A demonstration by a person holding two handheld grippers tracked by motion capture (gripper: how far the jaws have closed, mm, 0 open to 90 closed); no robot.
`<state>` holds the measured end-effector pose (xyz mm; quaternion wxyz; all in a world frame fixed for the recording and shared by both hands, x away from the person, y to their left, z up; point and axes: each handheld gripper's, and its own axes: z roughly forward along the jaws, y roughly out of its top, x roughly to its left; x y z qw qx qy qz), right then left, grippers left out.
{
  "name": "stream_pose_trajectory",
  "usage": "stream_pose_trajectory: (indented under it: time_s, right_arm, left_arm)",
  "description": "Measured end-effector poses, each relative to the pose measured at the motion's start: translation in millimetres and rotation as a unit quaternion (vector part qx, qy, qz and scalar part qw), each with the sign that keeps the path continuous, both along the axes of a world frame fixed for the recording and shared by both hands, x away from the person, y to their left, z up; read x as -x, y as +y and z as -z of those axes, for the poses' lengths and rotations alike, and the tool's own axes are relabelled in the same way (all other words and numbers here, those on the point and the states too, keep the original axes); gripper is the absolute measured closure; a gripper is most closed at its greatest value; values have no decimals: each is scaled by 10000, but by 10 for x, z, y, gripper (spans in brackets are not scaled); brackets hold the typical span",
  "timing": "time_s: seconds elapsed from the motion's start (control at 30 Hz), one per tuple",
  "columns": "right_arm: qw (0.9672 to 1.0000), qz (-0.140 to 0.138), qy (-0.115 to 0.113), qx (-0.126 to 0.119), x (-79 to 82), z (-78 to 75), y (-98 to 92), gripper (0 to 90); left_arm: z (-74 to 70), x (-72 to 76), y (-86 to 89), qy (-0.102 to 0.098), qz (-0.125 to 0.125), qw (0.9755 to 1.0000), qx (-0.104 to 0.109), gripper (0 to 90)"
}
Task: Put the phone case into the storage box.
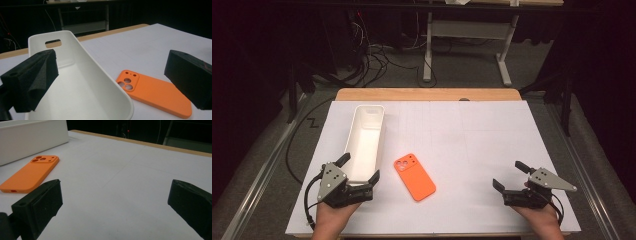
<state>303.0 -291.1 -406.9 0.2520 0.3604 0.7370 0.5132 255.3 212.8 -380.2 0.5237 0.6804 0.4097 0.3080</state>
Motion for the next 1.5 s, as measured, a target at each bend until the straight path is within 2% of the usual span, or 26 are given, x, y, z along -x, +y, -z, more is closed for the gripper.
stream_pose_trajectory:
  time_s: [0.6,1.0,1.17,1.5]
  right_arm:
    - [10000,12,28,43,-1,11,-2,1]
    - [9998,-91,47,149,-2,18,68,1]
    - [9996,-205,70,206,5,26,165,1]
    - [9965,-714,191,400,49,56,599,1]
  left_arm:
    - [14,-14,1,12,33,10000,-7,1]
    - [17,-13,-18,1,104,9999,-23,1]
    - [17,-12,-31,-8,152,9999,-34,1]
    - [13,-11,-54,-32,237,9997,-65,1]
